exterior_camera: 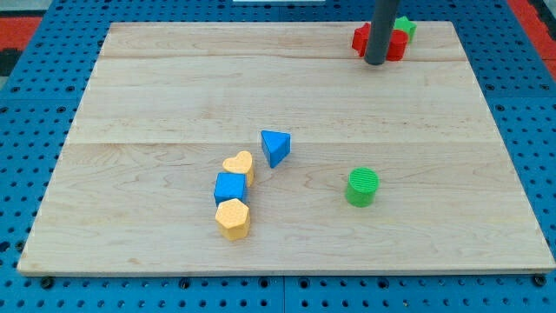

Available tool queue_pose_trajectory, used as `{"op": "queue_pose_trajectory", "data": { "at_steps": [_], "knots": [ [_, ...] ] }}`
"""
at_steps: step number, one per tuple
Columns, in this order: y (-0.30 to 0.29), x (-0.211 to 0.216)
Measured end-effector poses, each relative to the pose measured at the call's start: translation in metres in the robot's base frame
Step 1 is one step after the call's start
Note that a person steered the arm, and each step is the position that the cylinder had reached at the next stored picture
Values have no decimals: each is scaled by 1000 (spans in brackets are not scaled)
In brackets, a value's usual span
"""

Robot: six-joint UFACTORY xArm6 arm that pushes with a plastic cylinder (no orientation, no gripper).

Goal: Push the green circle to the bottom side of the red star

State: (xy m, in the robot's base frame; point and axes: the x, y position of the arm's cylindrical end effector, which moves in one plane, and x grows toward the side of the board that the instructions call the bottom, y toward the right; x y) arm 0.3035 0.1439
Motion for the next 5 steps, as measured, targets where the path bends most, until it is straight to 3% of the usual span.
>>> {"op": "queue_pose_trajectory", "data": {
  "at_steps": [2,4,5],
  "knots": [
    [3,97],
    [20,138],
    [65,164]
  ]
}}
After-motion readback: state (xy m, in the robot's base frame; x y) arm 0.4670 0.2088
